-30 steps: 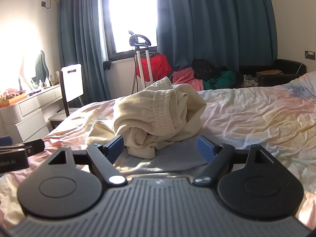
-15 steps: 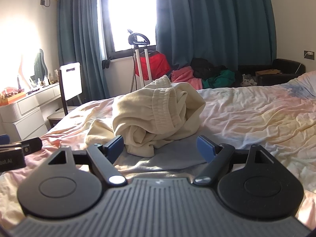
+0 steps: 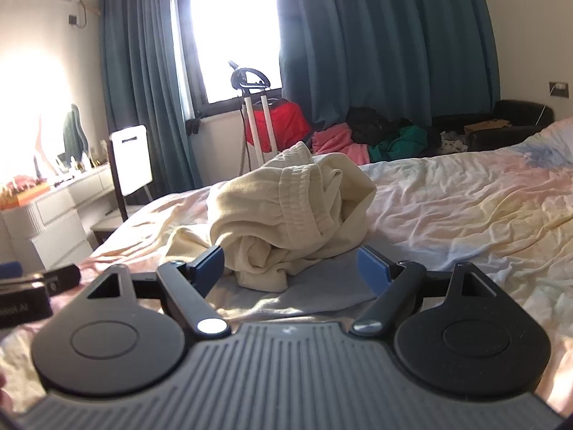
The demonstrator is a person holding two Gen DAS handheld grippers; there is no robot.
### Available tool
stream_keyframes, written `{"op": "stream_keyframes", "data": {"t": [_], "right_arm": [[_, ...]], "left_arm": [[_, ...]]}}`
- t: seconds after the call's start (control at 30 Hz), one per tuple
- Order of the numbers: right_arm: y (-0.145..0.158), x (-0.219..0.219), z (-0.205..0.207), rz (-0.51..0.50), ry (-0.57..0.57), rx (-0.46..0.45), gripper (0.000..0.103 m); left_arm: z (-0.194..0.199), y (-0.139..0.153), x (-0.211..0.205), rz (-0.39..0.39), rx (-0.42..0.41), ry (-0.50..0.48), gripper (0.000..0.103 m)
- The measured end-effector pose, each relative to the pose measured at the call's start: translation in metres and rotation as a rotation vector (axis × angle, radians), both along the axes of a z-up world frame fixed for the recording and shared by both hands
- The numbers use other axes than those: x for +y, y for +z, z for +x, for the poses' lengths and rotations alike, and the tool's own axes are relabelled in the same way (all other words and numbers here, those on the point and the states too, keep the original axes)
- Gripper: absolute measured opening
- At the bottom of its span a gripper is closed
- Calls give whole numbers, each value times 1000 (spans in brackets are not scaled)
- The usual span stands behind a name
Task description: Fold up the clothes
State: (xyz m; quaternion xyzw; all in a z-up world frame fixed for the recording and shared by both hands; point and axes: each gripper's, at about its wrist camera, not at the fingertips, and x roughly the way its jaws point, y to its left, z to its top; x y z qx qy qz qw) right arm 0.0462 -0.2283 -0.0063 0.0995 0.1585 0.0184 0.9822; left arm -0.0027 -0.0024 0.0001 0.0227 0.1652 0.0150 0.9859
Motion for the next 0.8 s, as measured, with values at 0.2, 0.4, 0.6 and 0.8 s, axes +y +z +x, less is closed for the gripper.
{"op": "stream_keyframes", "data": {"t": [0.2, 0.4, 0.6, 0.8], "right_arm": [[-2, 8, -1, -17, -21, -23, 87], [0, 16, -5, -111, 2, -98, 87], [-3, 11, -2, -73, -25, -104, 87], [-1, 5, -4, -58, -59, -107, 87]], "left_arm": [[0, -1, -2, 21, -2, 5, 103], [1, -2, 3, 6, -4, 4, 103], [7, -10, 7, -12, 4, 3, 103], [13, -22, -1, 25, 9, -6, 103]]}}
